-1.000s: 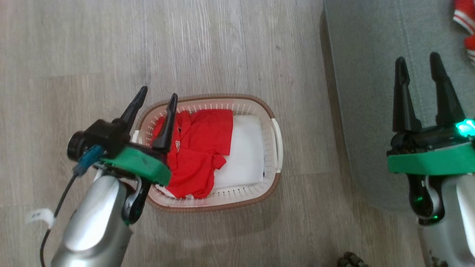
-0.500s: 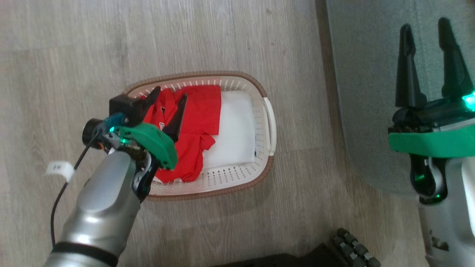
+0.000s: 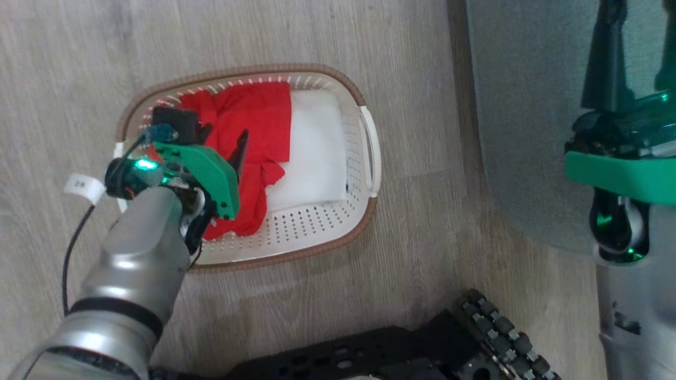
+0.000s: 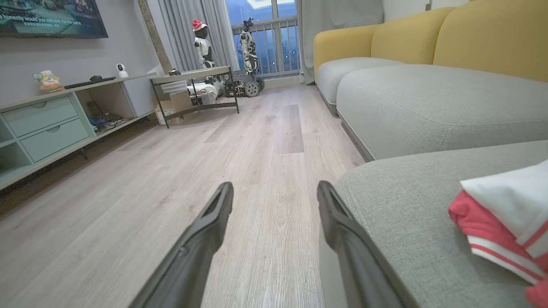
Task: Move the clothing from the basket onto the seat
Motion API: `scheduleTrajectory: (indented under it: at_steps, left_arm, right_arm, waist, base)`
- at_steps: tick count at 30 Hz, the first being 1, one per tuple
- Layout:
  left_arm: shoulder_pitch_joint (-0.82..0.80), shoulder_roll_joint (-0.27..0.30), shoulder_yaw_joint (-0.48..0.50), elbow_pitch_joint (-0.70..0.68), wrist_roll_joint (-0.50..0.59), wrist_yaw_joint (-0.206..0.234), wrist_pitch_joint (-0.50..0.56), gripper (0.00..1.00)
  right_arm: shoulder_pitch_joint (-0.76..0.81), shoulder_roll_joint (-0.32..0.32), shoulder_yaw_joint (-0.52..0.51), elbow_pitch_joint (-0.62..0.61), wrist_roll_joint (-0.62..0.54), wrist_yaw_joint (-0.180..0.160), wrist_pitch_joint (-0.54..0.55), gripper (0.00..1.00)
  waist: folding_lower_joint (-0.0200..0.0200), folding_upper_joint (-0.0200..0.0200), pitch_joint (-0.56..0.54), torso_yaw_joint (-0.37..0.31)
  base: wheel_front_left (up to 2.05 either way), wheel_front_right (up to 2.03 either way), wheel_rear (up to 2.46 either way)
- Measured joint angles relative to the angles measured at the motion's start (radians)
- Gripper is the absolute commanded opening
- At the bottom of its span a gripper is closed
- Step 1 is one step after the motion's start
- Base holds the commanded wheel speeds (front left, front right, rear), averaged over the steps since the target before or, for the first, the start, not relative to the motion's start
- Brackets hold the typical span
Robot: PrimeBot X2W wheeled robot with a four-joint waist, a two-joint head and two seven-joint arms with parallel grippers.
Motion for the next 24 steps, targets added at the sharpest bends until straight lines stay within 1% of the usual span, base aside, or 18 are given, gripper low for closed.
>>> scheduleTrajectory:
  at_steps: [3, 11, 17, 21, 24]
  left_arm:
    - [-0.042, 0.002, -0.012, 0.049, -0.011, 0.000, 0.015, 1.00]
    - [-0.126, 0.009, -0.019, 0.174, -0.021, 0.001, 0.042, 1.00]
    - [-0.153, 0.028, -0.027, 0.215, -0.019, 0.011, 0.044, 1.00]
    - [-0.167, 0.041, -0.048, 0.226, -0.008, 0.013, 0.067, 1.00]
    - [-0.172, 0.047, -0.062, 0.231, 0.007, 0.024, 0.085, 1.00]
  right_arm:
    - [-0.021, 0.016, -0.002, -0.032, 0.000, 0.000, 0.000, 1.00]
    - [-0.064, 0.031, -0.006, -0.096, -0.001, 0.000, 0.000, 1.00]
    - [-0.081, 0.044, -0.011, -0.126, -0.001, 0.000, 0.000, 1.00]
    - [-0.081, 0.045, -0.011, -0.137, -0.009, 0.000, 0.000, 1.00]
    - [-0.081, 0.047, -0.011, -0.142, -0.009, 0.000, 0.000, 1.00]
  waist:
    - [0.0000, 0.0000, 0.033, -0.010]
    - [-0.0001, 0.0000, 0.115, -0.041]
    - [-0.0001, 0.0000, 0.162, -0.067]
    - [-0.0001, 0.0000, 0.180, -0.084]
    - [0.0000, 0.0000, 0.190, -0.093]
  base:
    - [0.00, 0.00, 0.00]
    - [0.00, 0.00, 0.00]
    - [0.00, 0.00, 0.00]
    - [0.00, 0.00, 0.00]
    - [0.00, 0.00, 0.00]
